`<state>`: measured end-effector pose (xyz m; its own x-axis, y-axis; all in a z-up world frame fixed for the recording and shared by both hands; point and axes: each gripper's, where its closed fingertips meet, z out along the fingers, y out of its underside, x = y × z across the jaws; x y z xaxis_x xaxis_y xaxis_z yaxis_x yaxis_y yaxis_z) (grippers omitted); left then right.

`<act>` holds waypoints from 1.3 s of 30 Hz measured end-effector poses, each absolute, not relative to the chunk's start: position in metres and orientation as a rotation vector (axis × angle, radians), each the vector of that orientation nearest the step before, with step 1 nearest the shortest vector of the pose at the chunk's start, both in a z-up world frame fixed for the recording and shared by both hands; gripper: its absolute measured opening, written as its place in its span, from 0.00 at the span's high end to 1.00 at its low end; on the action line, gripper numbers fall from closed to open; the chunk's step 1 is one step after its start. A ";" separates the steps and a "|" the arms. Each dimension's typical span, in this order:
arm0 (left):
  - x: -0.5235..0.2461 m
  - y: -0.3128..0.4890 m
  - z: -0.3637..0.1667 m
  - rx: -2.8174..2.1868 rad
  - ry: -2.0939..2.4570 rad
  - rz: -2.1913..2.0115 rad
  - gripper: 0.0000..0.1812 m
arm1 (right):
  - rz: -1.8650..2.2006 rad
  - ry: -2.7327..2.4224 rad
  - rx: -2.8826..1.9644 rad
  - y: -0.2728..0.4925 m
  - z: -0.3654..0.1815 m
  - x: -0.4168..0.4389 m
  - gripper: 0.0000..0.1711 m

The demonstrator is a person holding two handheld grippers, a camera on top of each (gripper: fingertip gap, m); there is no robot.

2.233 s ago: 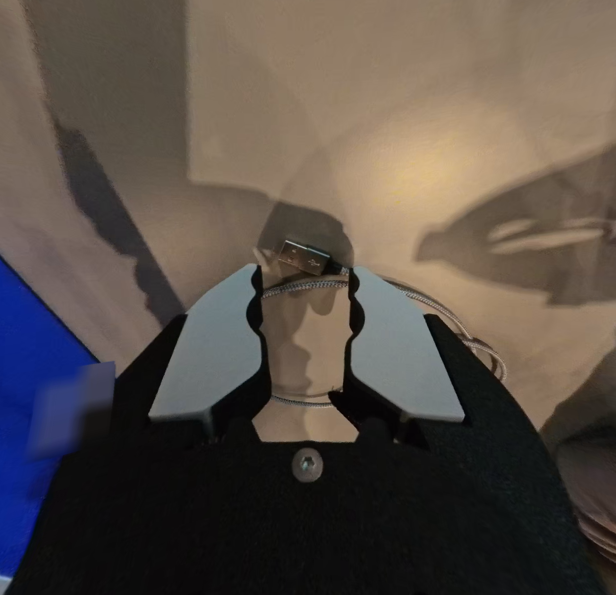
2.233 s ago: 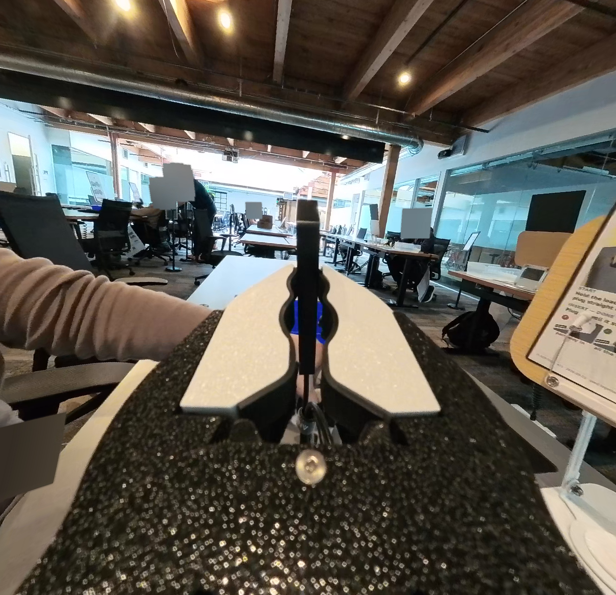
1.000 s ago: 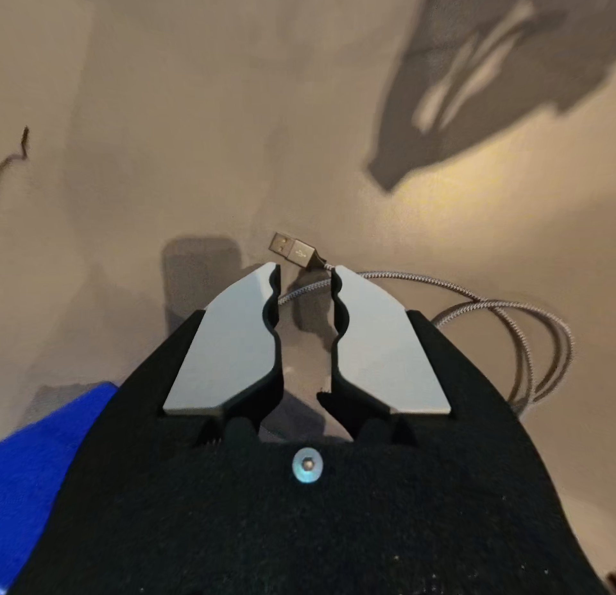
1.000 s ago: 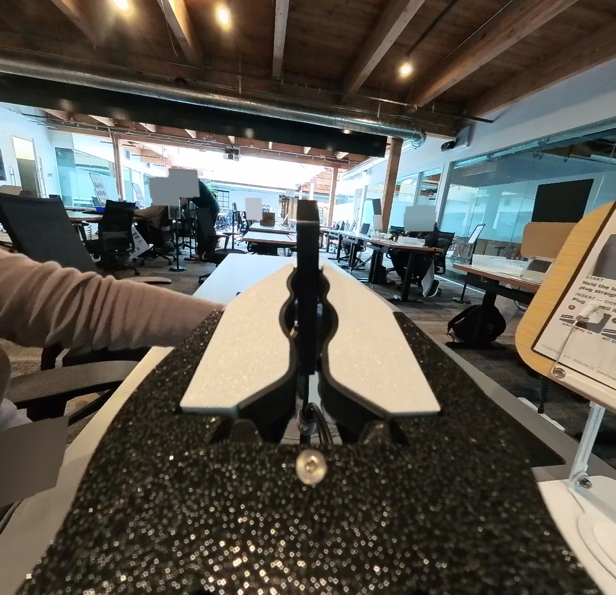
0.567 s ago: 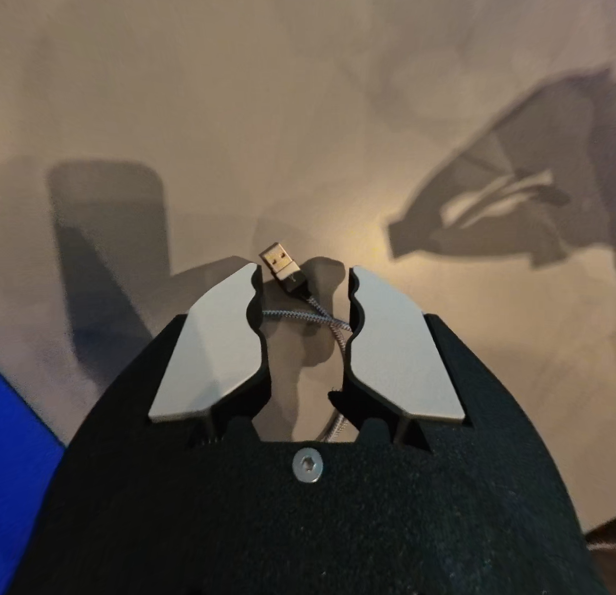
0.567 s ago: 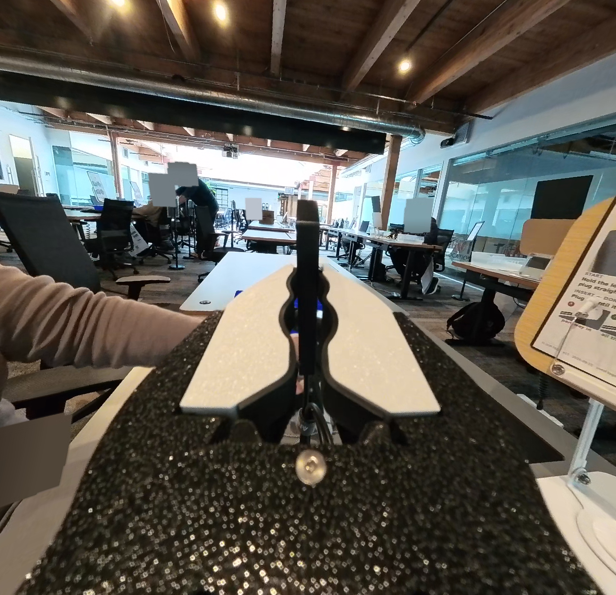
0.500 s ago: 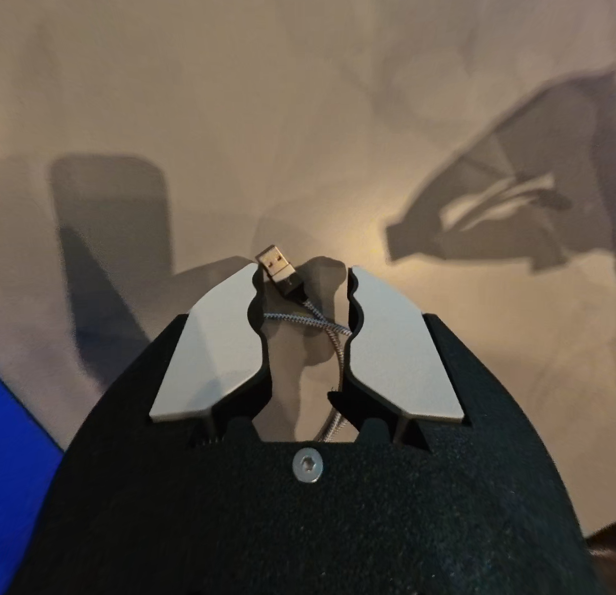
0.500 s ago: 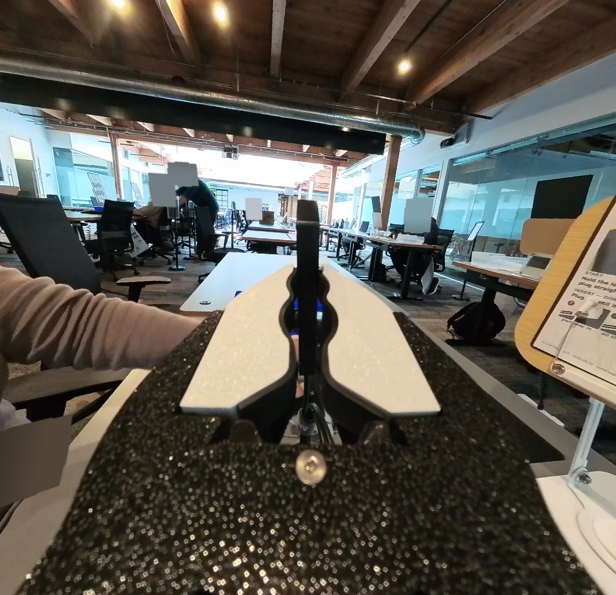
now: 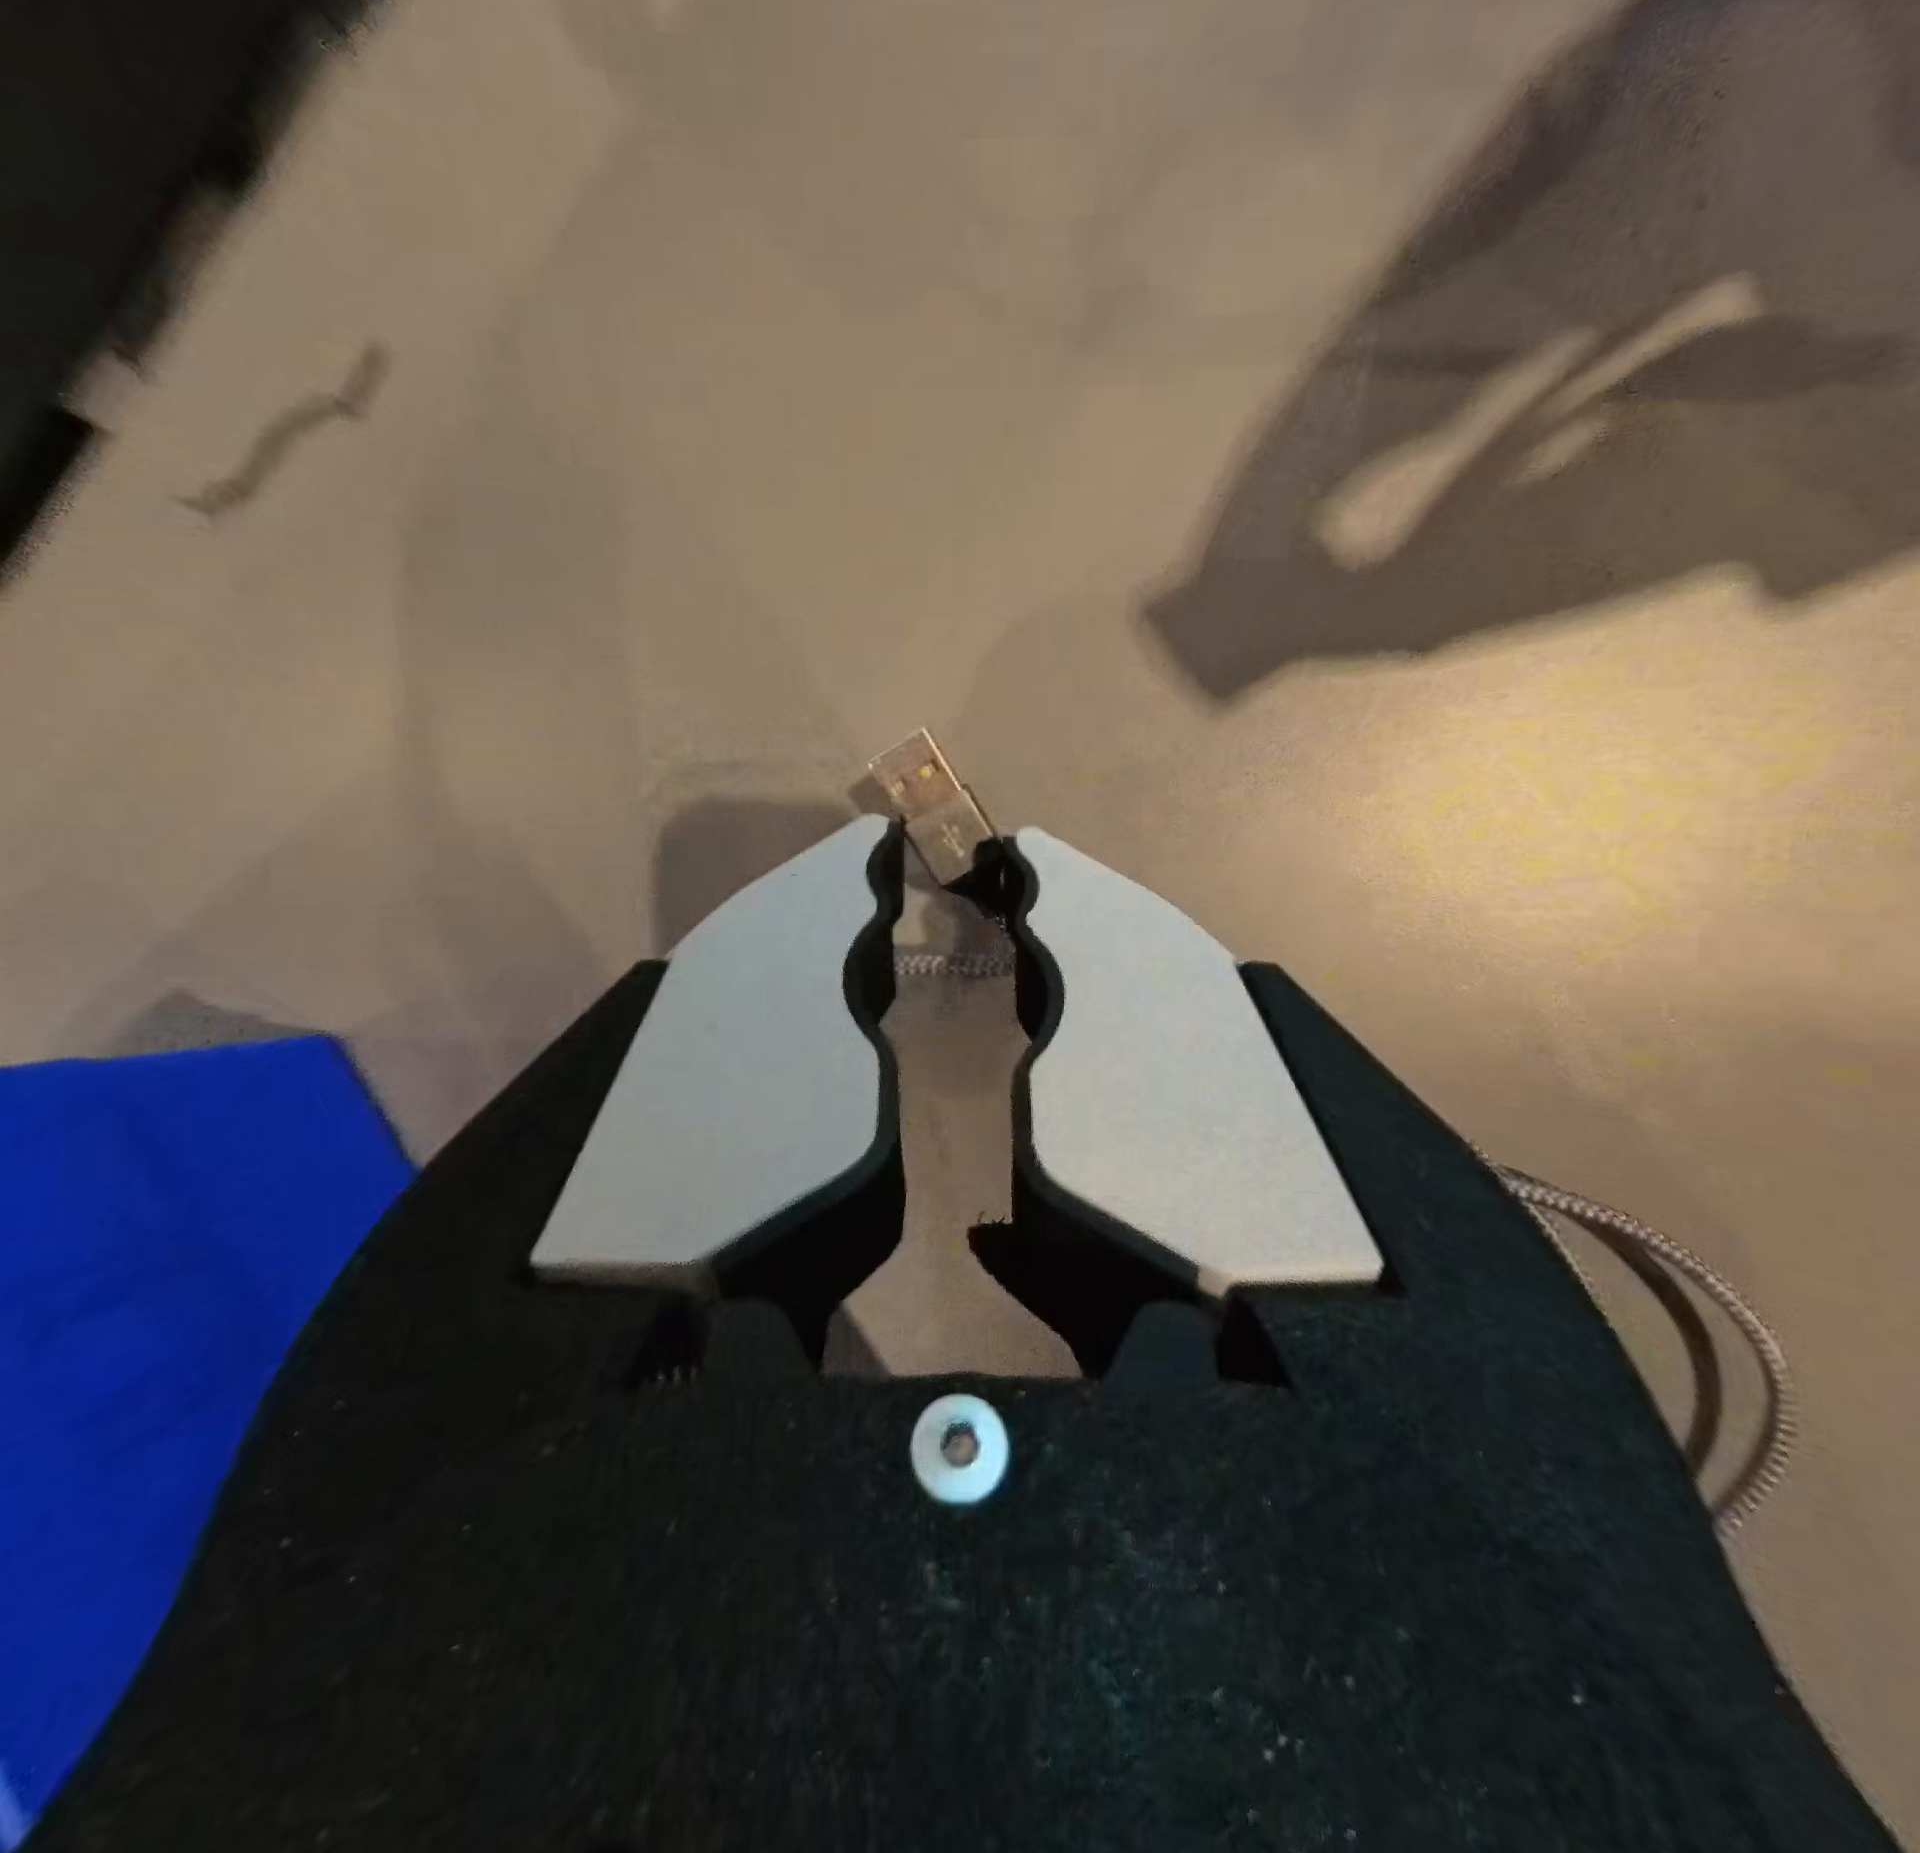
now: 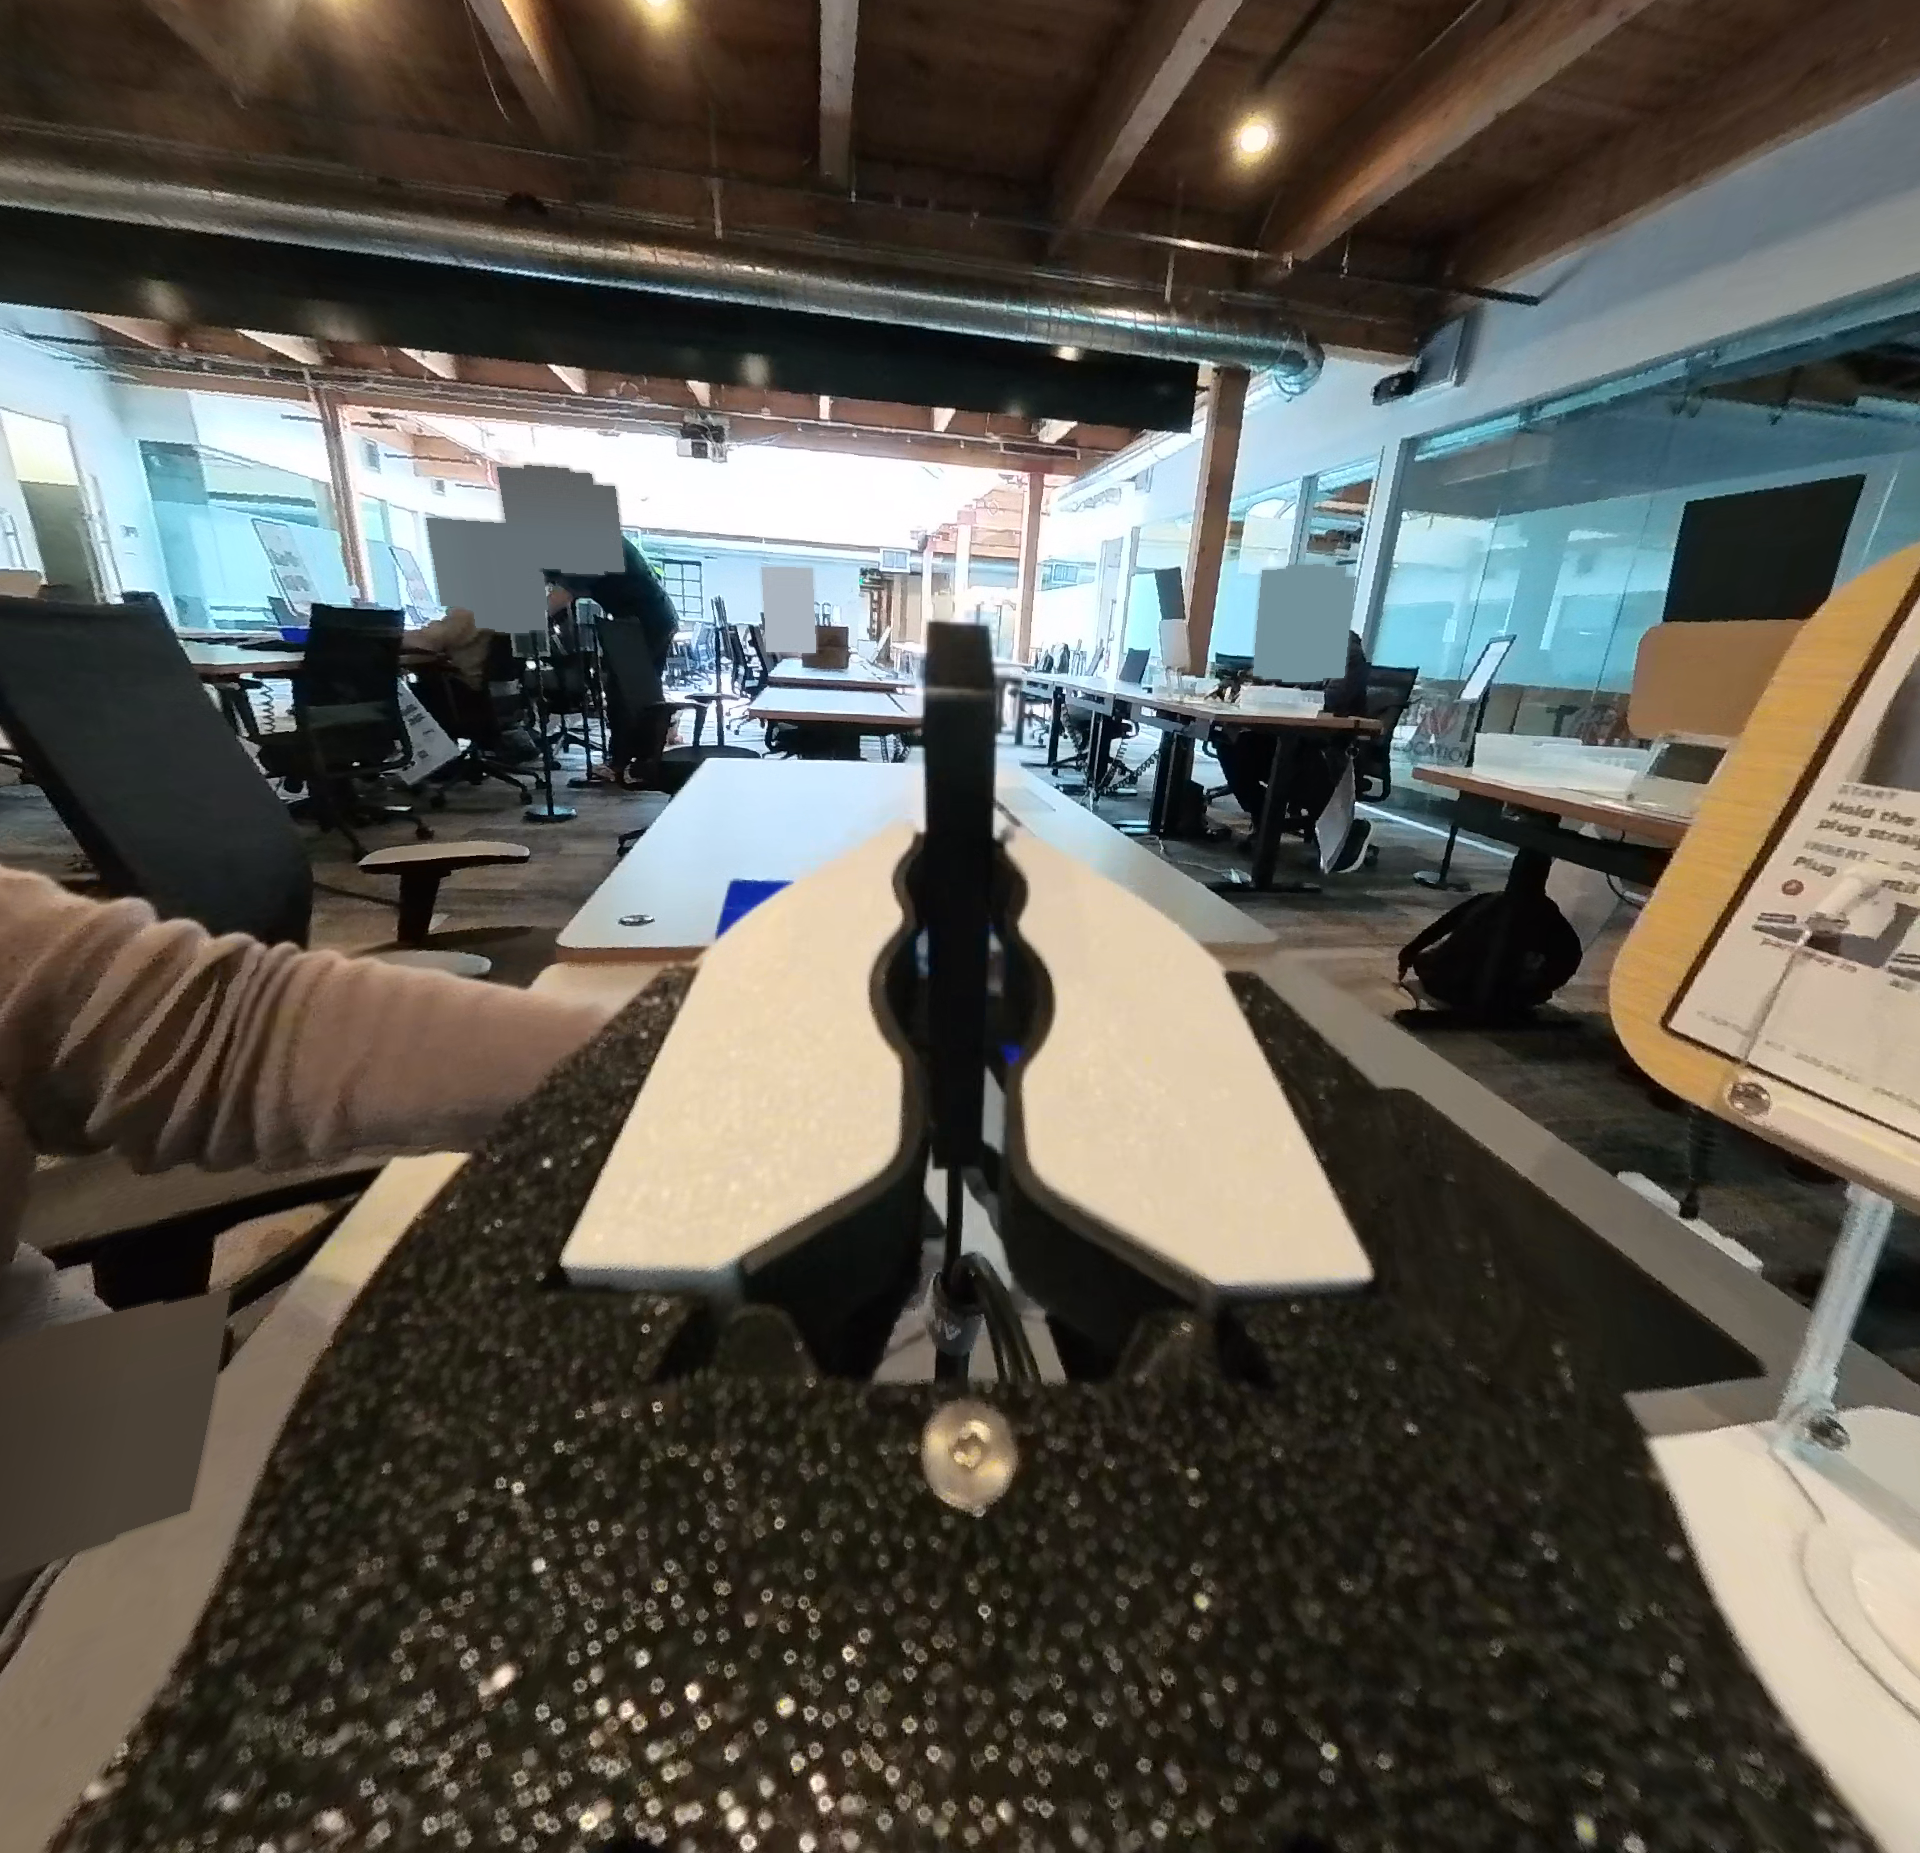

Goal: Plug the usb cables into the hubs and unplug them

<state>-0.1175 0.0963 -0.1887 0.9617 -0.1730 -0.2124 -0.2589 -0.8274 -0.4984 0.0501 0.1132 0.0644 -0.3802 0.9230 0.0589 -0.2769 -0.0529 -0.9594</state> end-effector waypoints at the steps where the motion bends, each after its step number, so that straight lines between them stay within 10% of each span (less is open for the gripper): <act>1: -0.116 0.096 -0.176 -2.477 0.329 0.229 0.90 | 1.602 -1.269 -0.791 0.114 0.062 0.048 0.95; 16: -0.057 0.003 0.014 -1.373 0.576 0.536 0.91 | 1.160 -1.737 -1.221 0.093 -0.005 -0.004 0.94; 39: -0.067 -0.025 0.020 -1.271 0.562 0.622 0.90 | 0.153 -2.331 -1.831 0.090 -0.192 -0.071 0.94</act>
<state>-0.0668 -0.0253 0.0202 0.7112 0.1148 -0.6936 -0.7017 0.1776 -0.6900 -0.0713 0.0901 -0.1918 -0.2297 0.9706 0.0718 0.9528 0.2393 -0.1867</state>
